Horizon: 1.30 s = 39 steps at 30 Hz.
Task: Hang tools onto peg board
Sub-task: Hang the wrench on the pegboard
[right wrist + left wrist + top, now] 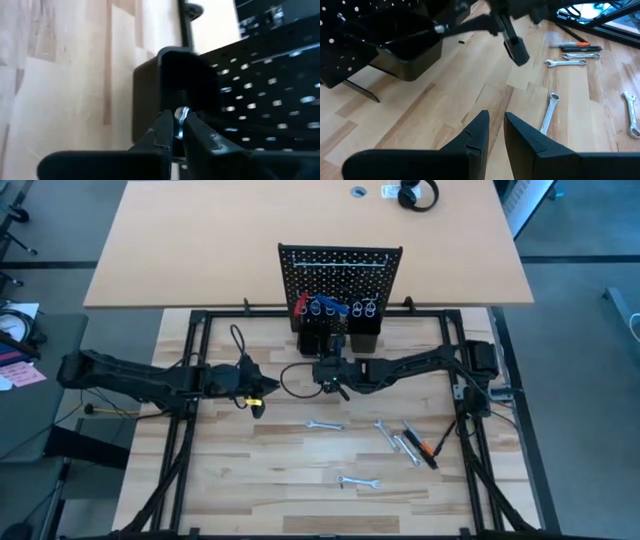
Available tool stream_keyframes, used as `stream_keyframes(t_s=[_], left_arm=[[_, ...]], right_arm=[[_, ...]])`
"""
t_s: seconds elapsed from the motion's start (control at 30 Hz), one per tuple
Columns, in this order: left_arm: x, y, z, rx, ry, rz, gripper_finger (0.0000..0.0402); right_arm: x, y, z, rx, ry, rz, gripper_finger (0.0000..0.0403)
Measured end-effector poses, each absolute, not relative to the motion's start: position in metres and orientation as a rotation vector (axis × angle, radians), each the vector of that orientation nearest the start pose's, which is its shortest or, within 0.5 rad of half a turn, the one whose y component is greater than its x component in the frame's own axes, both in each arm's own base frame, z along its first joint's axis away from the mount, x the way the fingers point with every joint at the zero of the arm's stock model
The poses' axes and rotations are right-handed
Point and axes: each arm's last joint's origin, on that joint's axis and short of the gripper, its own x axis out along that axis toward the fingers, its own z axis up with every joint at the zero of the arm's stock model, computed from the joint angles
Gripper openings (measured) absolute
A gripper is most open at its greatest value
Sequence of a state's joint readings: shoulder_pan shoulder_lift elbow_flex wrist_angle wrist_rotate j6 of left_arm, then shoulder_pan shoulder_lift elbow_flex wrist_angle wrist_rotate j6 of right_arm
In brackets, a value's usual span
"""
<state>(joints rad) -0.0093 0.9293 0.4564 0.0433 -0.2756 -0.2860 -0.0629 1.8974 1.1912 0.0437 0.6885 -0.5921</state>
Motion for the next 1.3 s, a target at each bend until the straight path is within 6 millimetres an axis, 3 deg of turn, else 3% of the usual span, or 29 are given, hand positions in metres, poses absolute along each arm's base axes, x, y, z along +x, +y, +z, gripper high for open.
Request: stream_keyframes(t_s=[0.33, 0.47, 0.57, 0.73, 0.87, 1.1, 1.3], left_arm=[[0.194, 0.006, 0.217, -0.228, 0.383, 0.328, 0.0049], [0.194, 0.006, 0.217, -0.227, 0.386, 0.328, 0.0049], [0.194, 0.003, 0.216, -0.211, 0.393, 0.311, 0.0049], [0.194, -0.005, 0.217, -0.172, 0.393, 0.264, 0.0049], [0.198, -0.010, 0.221, -0.120, 0.351, 0.223, 0.0049], [0.212, -0.028, 0.204, 0.024, 0.150, 0.095, 0.0049], [0.228, -0.043, 0.194, 0.139, -0.047, 0.029, 0.0049]], right_arm=[[0.398, 0.004, 0.222, -0.957, 0.730, -0.596, 0.0030], [0.389, 0.029, 0.242, -0.912, 0.633, -0.584, 0.0030], [0.373, 0.050, 0.253, -0.853, 0.558, -0.556, 0.0030], [0.330, 0.071, 0.253, -0.704, 0.458, -0.550, 0.0030], [0.302, 0.081, 0.252, -0.543, 0.278, -0.543, 0.0030], [0.271, 0.092, 0.248, -0.343, -0.149, -0.391, 0.0029], [0.259, 0.081, 0.238, -0.200, -0.480, -0.174, 0.0029]])
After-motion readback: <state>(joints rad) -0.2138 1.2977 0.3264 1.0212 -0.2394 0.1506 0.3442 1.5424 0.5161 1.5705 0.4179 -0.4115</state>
